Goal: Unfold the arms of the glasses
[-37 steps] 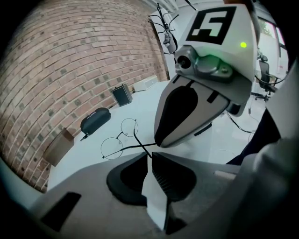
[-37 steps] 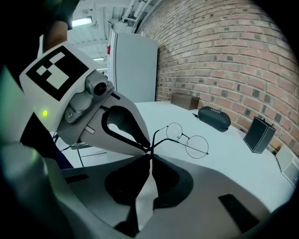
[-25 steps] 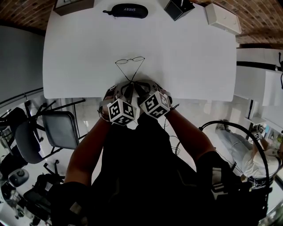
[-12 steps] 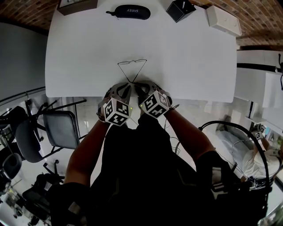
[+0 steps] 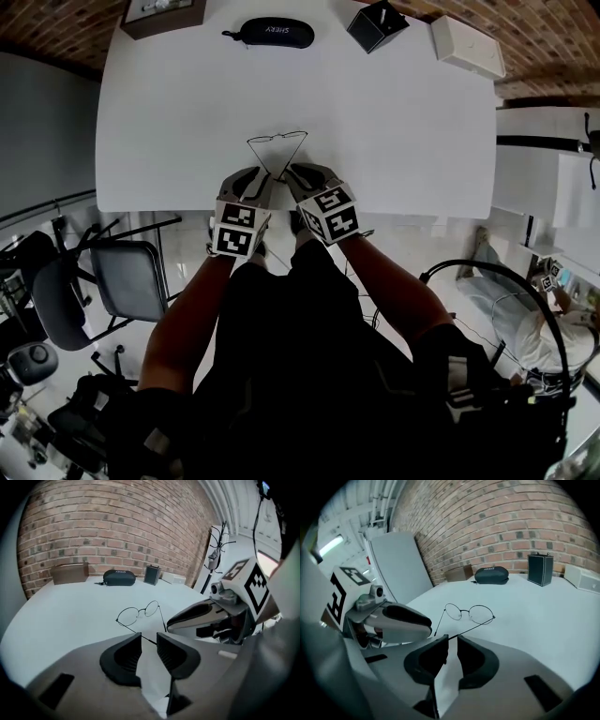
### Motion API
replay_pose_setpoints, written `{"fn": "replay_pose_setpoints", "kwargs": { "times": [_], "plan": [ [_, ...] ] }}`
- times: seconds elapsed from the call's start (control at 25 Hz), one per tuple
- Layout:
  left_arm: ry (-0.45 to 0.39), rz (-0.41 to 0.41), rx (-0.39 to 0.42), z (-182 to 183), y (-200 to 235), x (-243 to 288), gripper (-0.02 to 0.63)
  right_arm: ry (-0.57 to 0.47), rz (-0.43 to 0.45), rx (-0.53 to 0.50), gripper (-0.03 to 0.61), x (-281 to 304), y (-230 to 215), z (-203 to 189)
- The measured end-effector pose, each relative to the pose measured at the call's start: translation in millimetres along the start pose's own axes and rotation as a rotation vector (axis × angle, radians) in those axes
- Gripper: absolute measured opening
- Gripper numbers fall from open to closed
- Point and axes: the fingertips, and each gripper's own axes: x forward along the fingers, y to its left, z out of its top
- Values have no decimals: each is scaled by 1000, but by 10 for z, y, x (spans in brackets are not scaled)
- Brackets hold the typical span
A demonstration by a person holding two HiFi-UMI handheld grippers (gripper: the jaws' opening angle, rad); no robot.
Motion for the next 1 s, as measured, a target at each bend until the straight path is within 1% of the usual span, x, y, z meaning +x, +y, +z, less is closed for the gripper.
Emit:
{"fn": "replay_pose_setpoints", "kwargs": {
  "times": [0.04, 0.12, 0.24, 0.36, 0.52, 0.6, 0.8, 1.0],
  "plan": [
    [3, 10, -12, 8, 19, 17, 97, -4, -7, 32, 28, 12, -22, 29],
    [20, 29, -34, 6, 55, 66, 103, -10, -12, 86, 86, 41, -41, 83],
    [30, 50, -74, 19, 99, 132, 117, -6, -28, 169, 95, 84, -76, 110],
    [30, 67, -77, 49, 118, 177, 121, 0, -43, 241, 101, 115, -127, 111],
    [46, 63, -103, 79, 107, 190, 121, 0, -31, 285, 100, 137, -144, 124],
    [60, 69, -101, 66, 125, 184, 121, 0, -21, 301, 100, 133, -150, 122],
    [80, 80, -74, 48, 165, 170, 126, -1, -26, 291, 77, 103, -165, 128],
    [95, 85, -14, 13, 206, 133, 126, 6, -27, 286, 71, 76, -217, 100]
  ]
}}
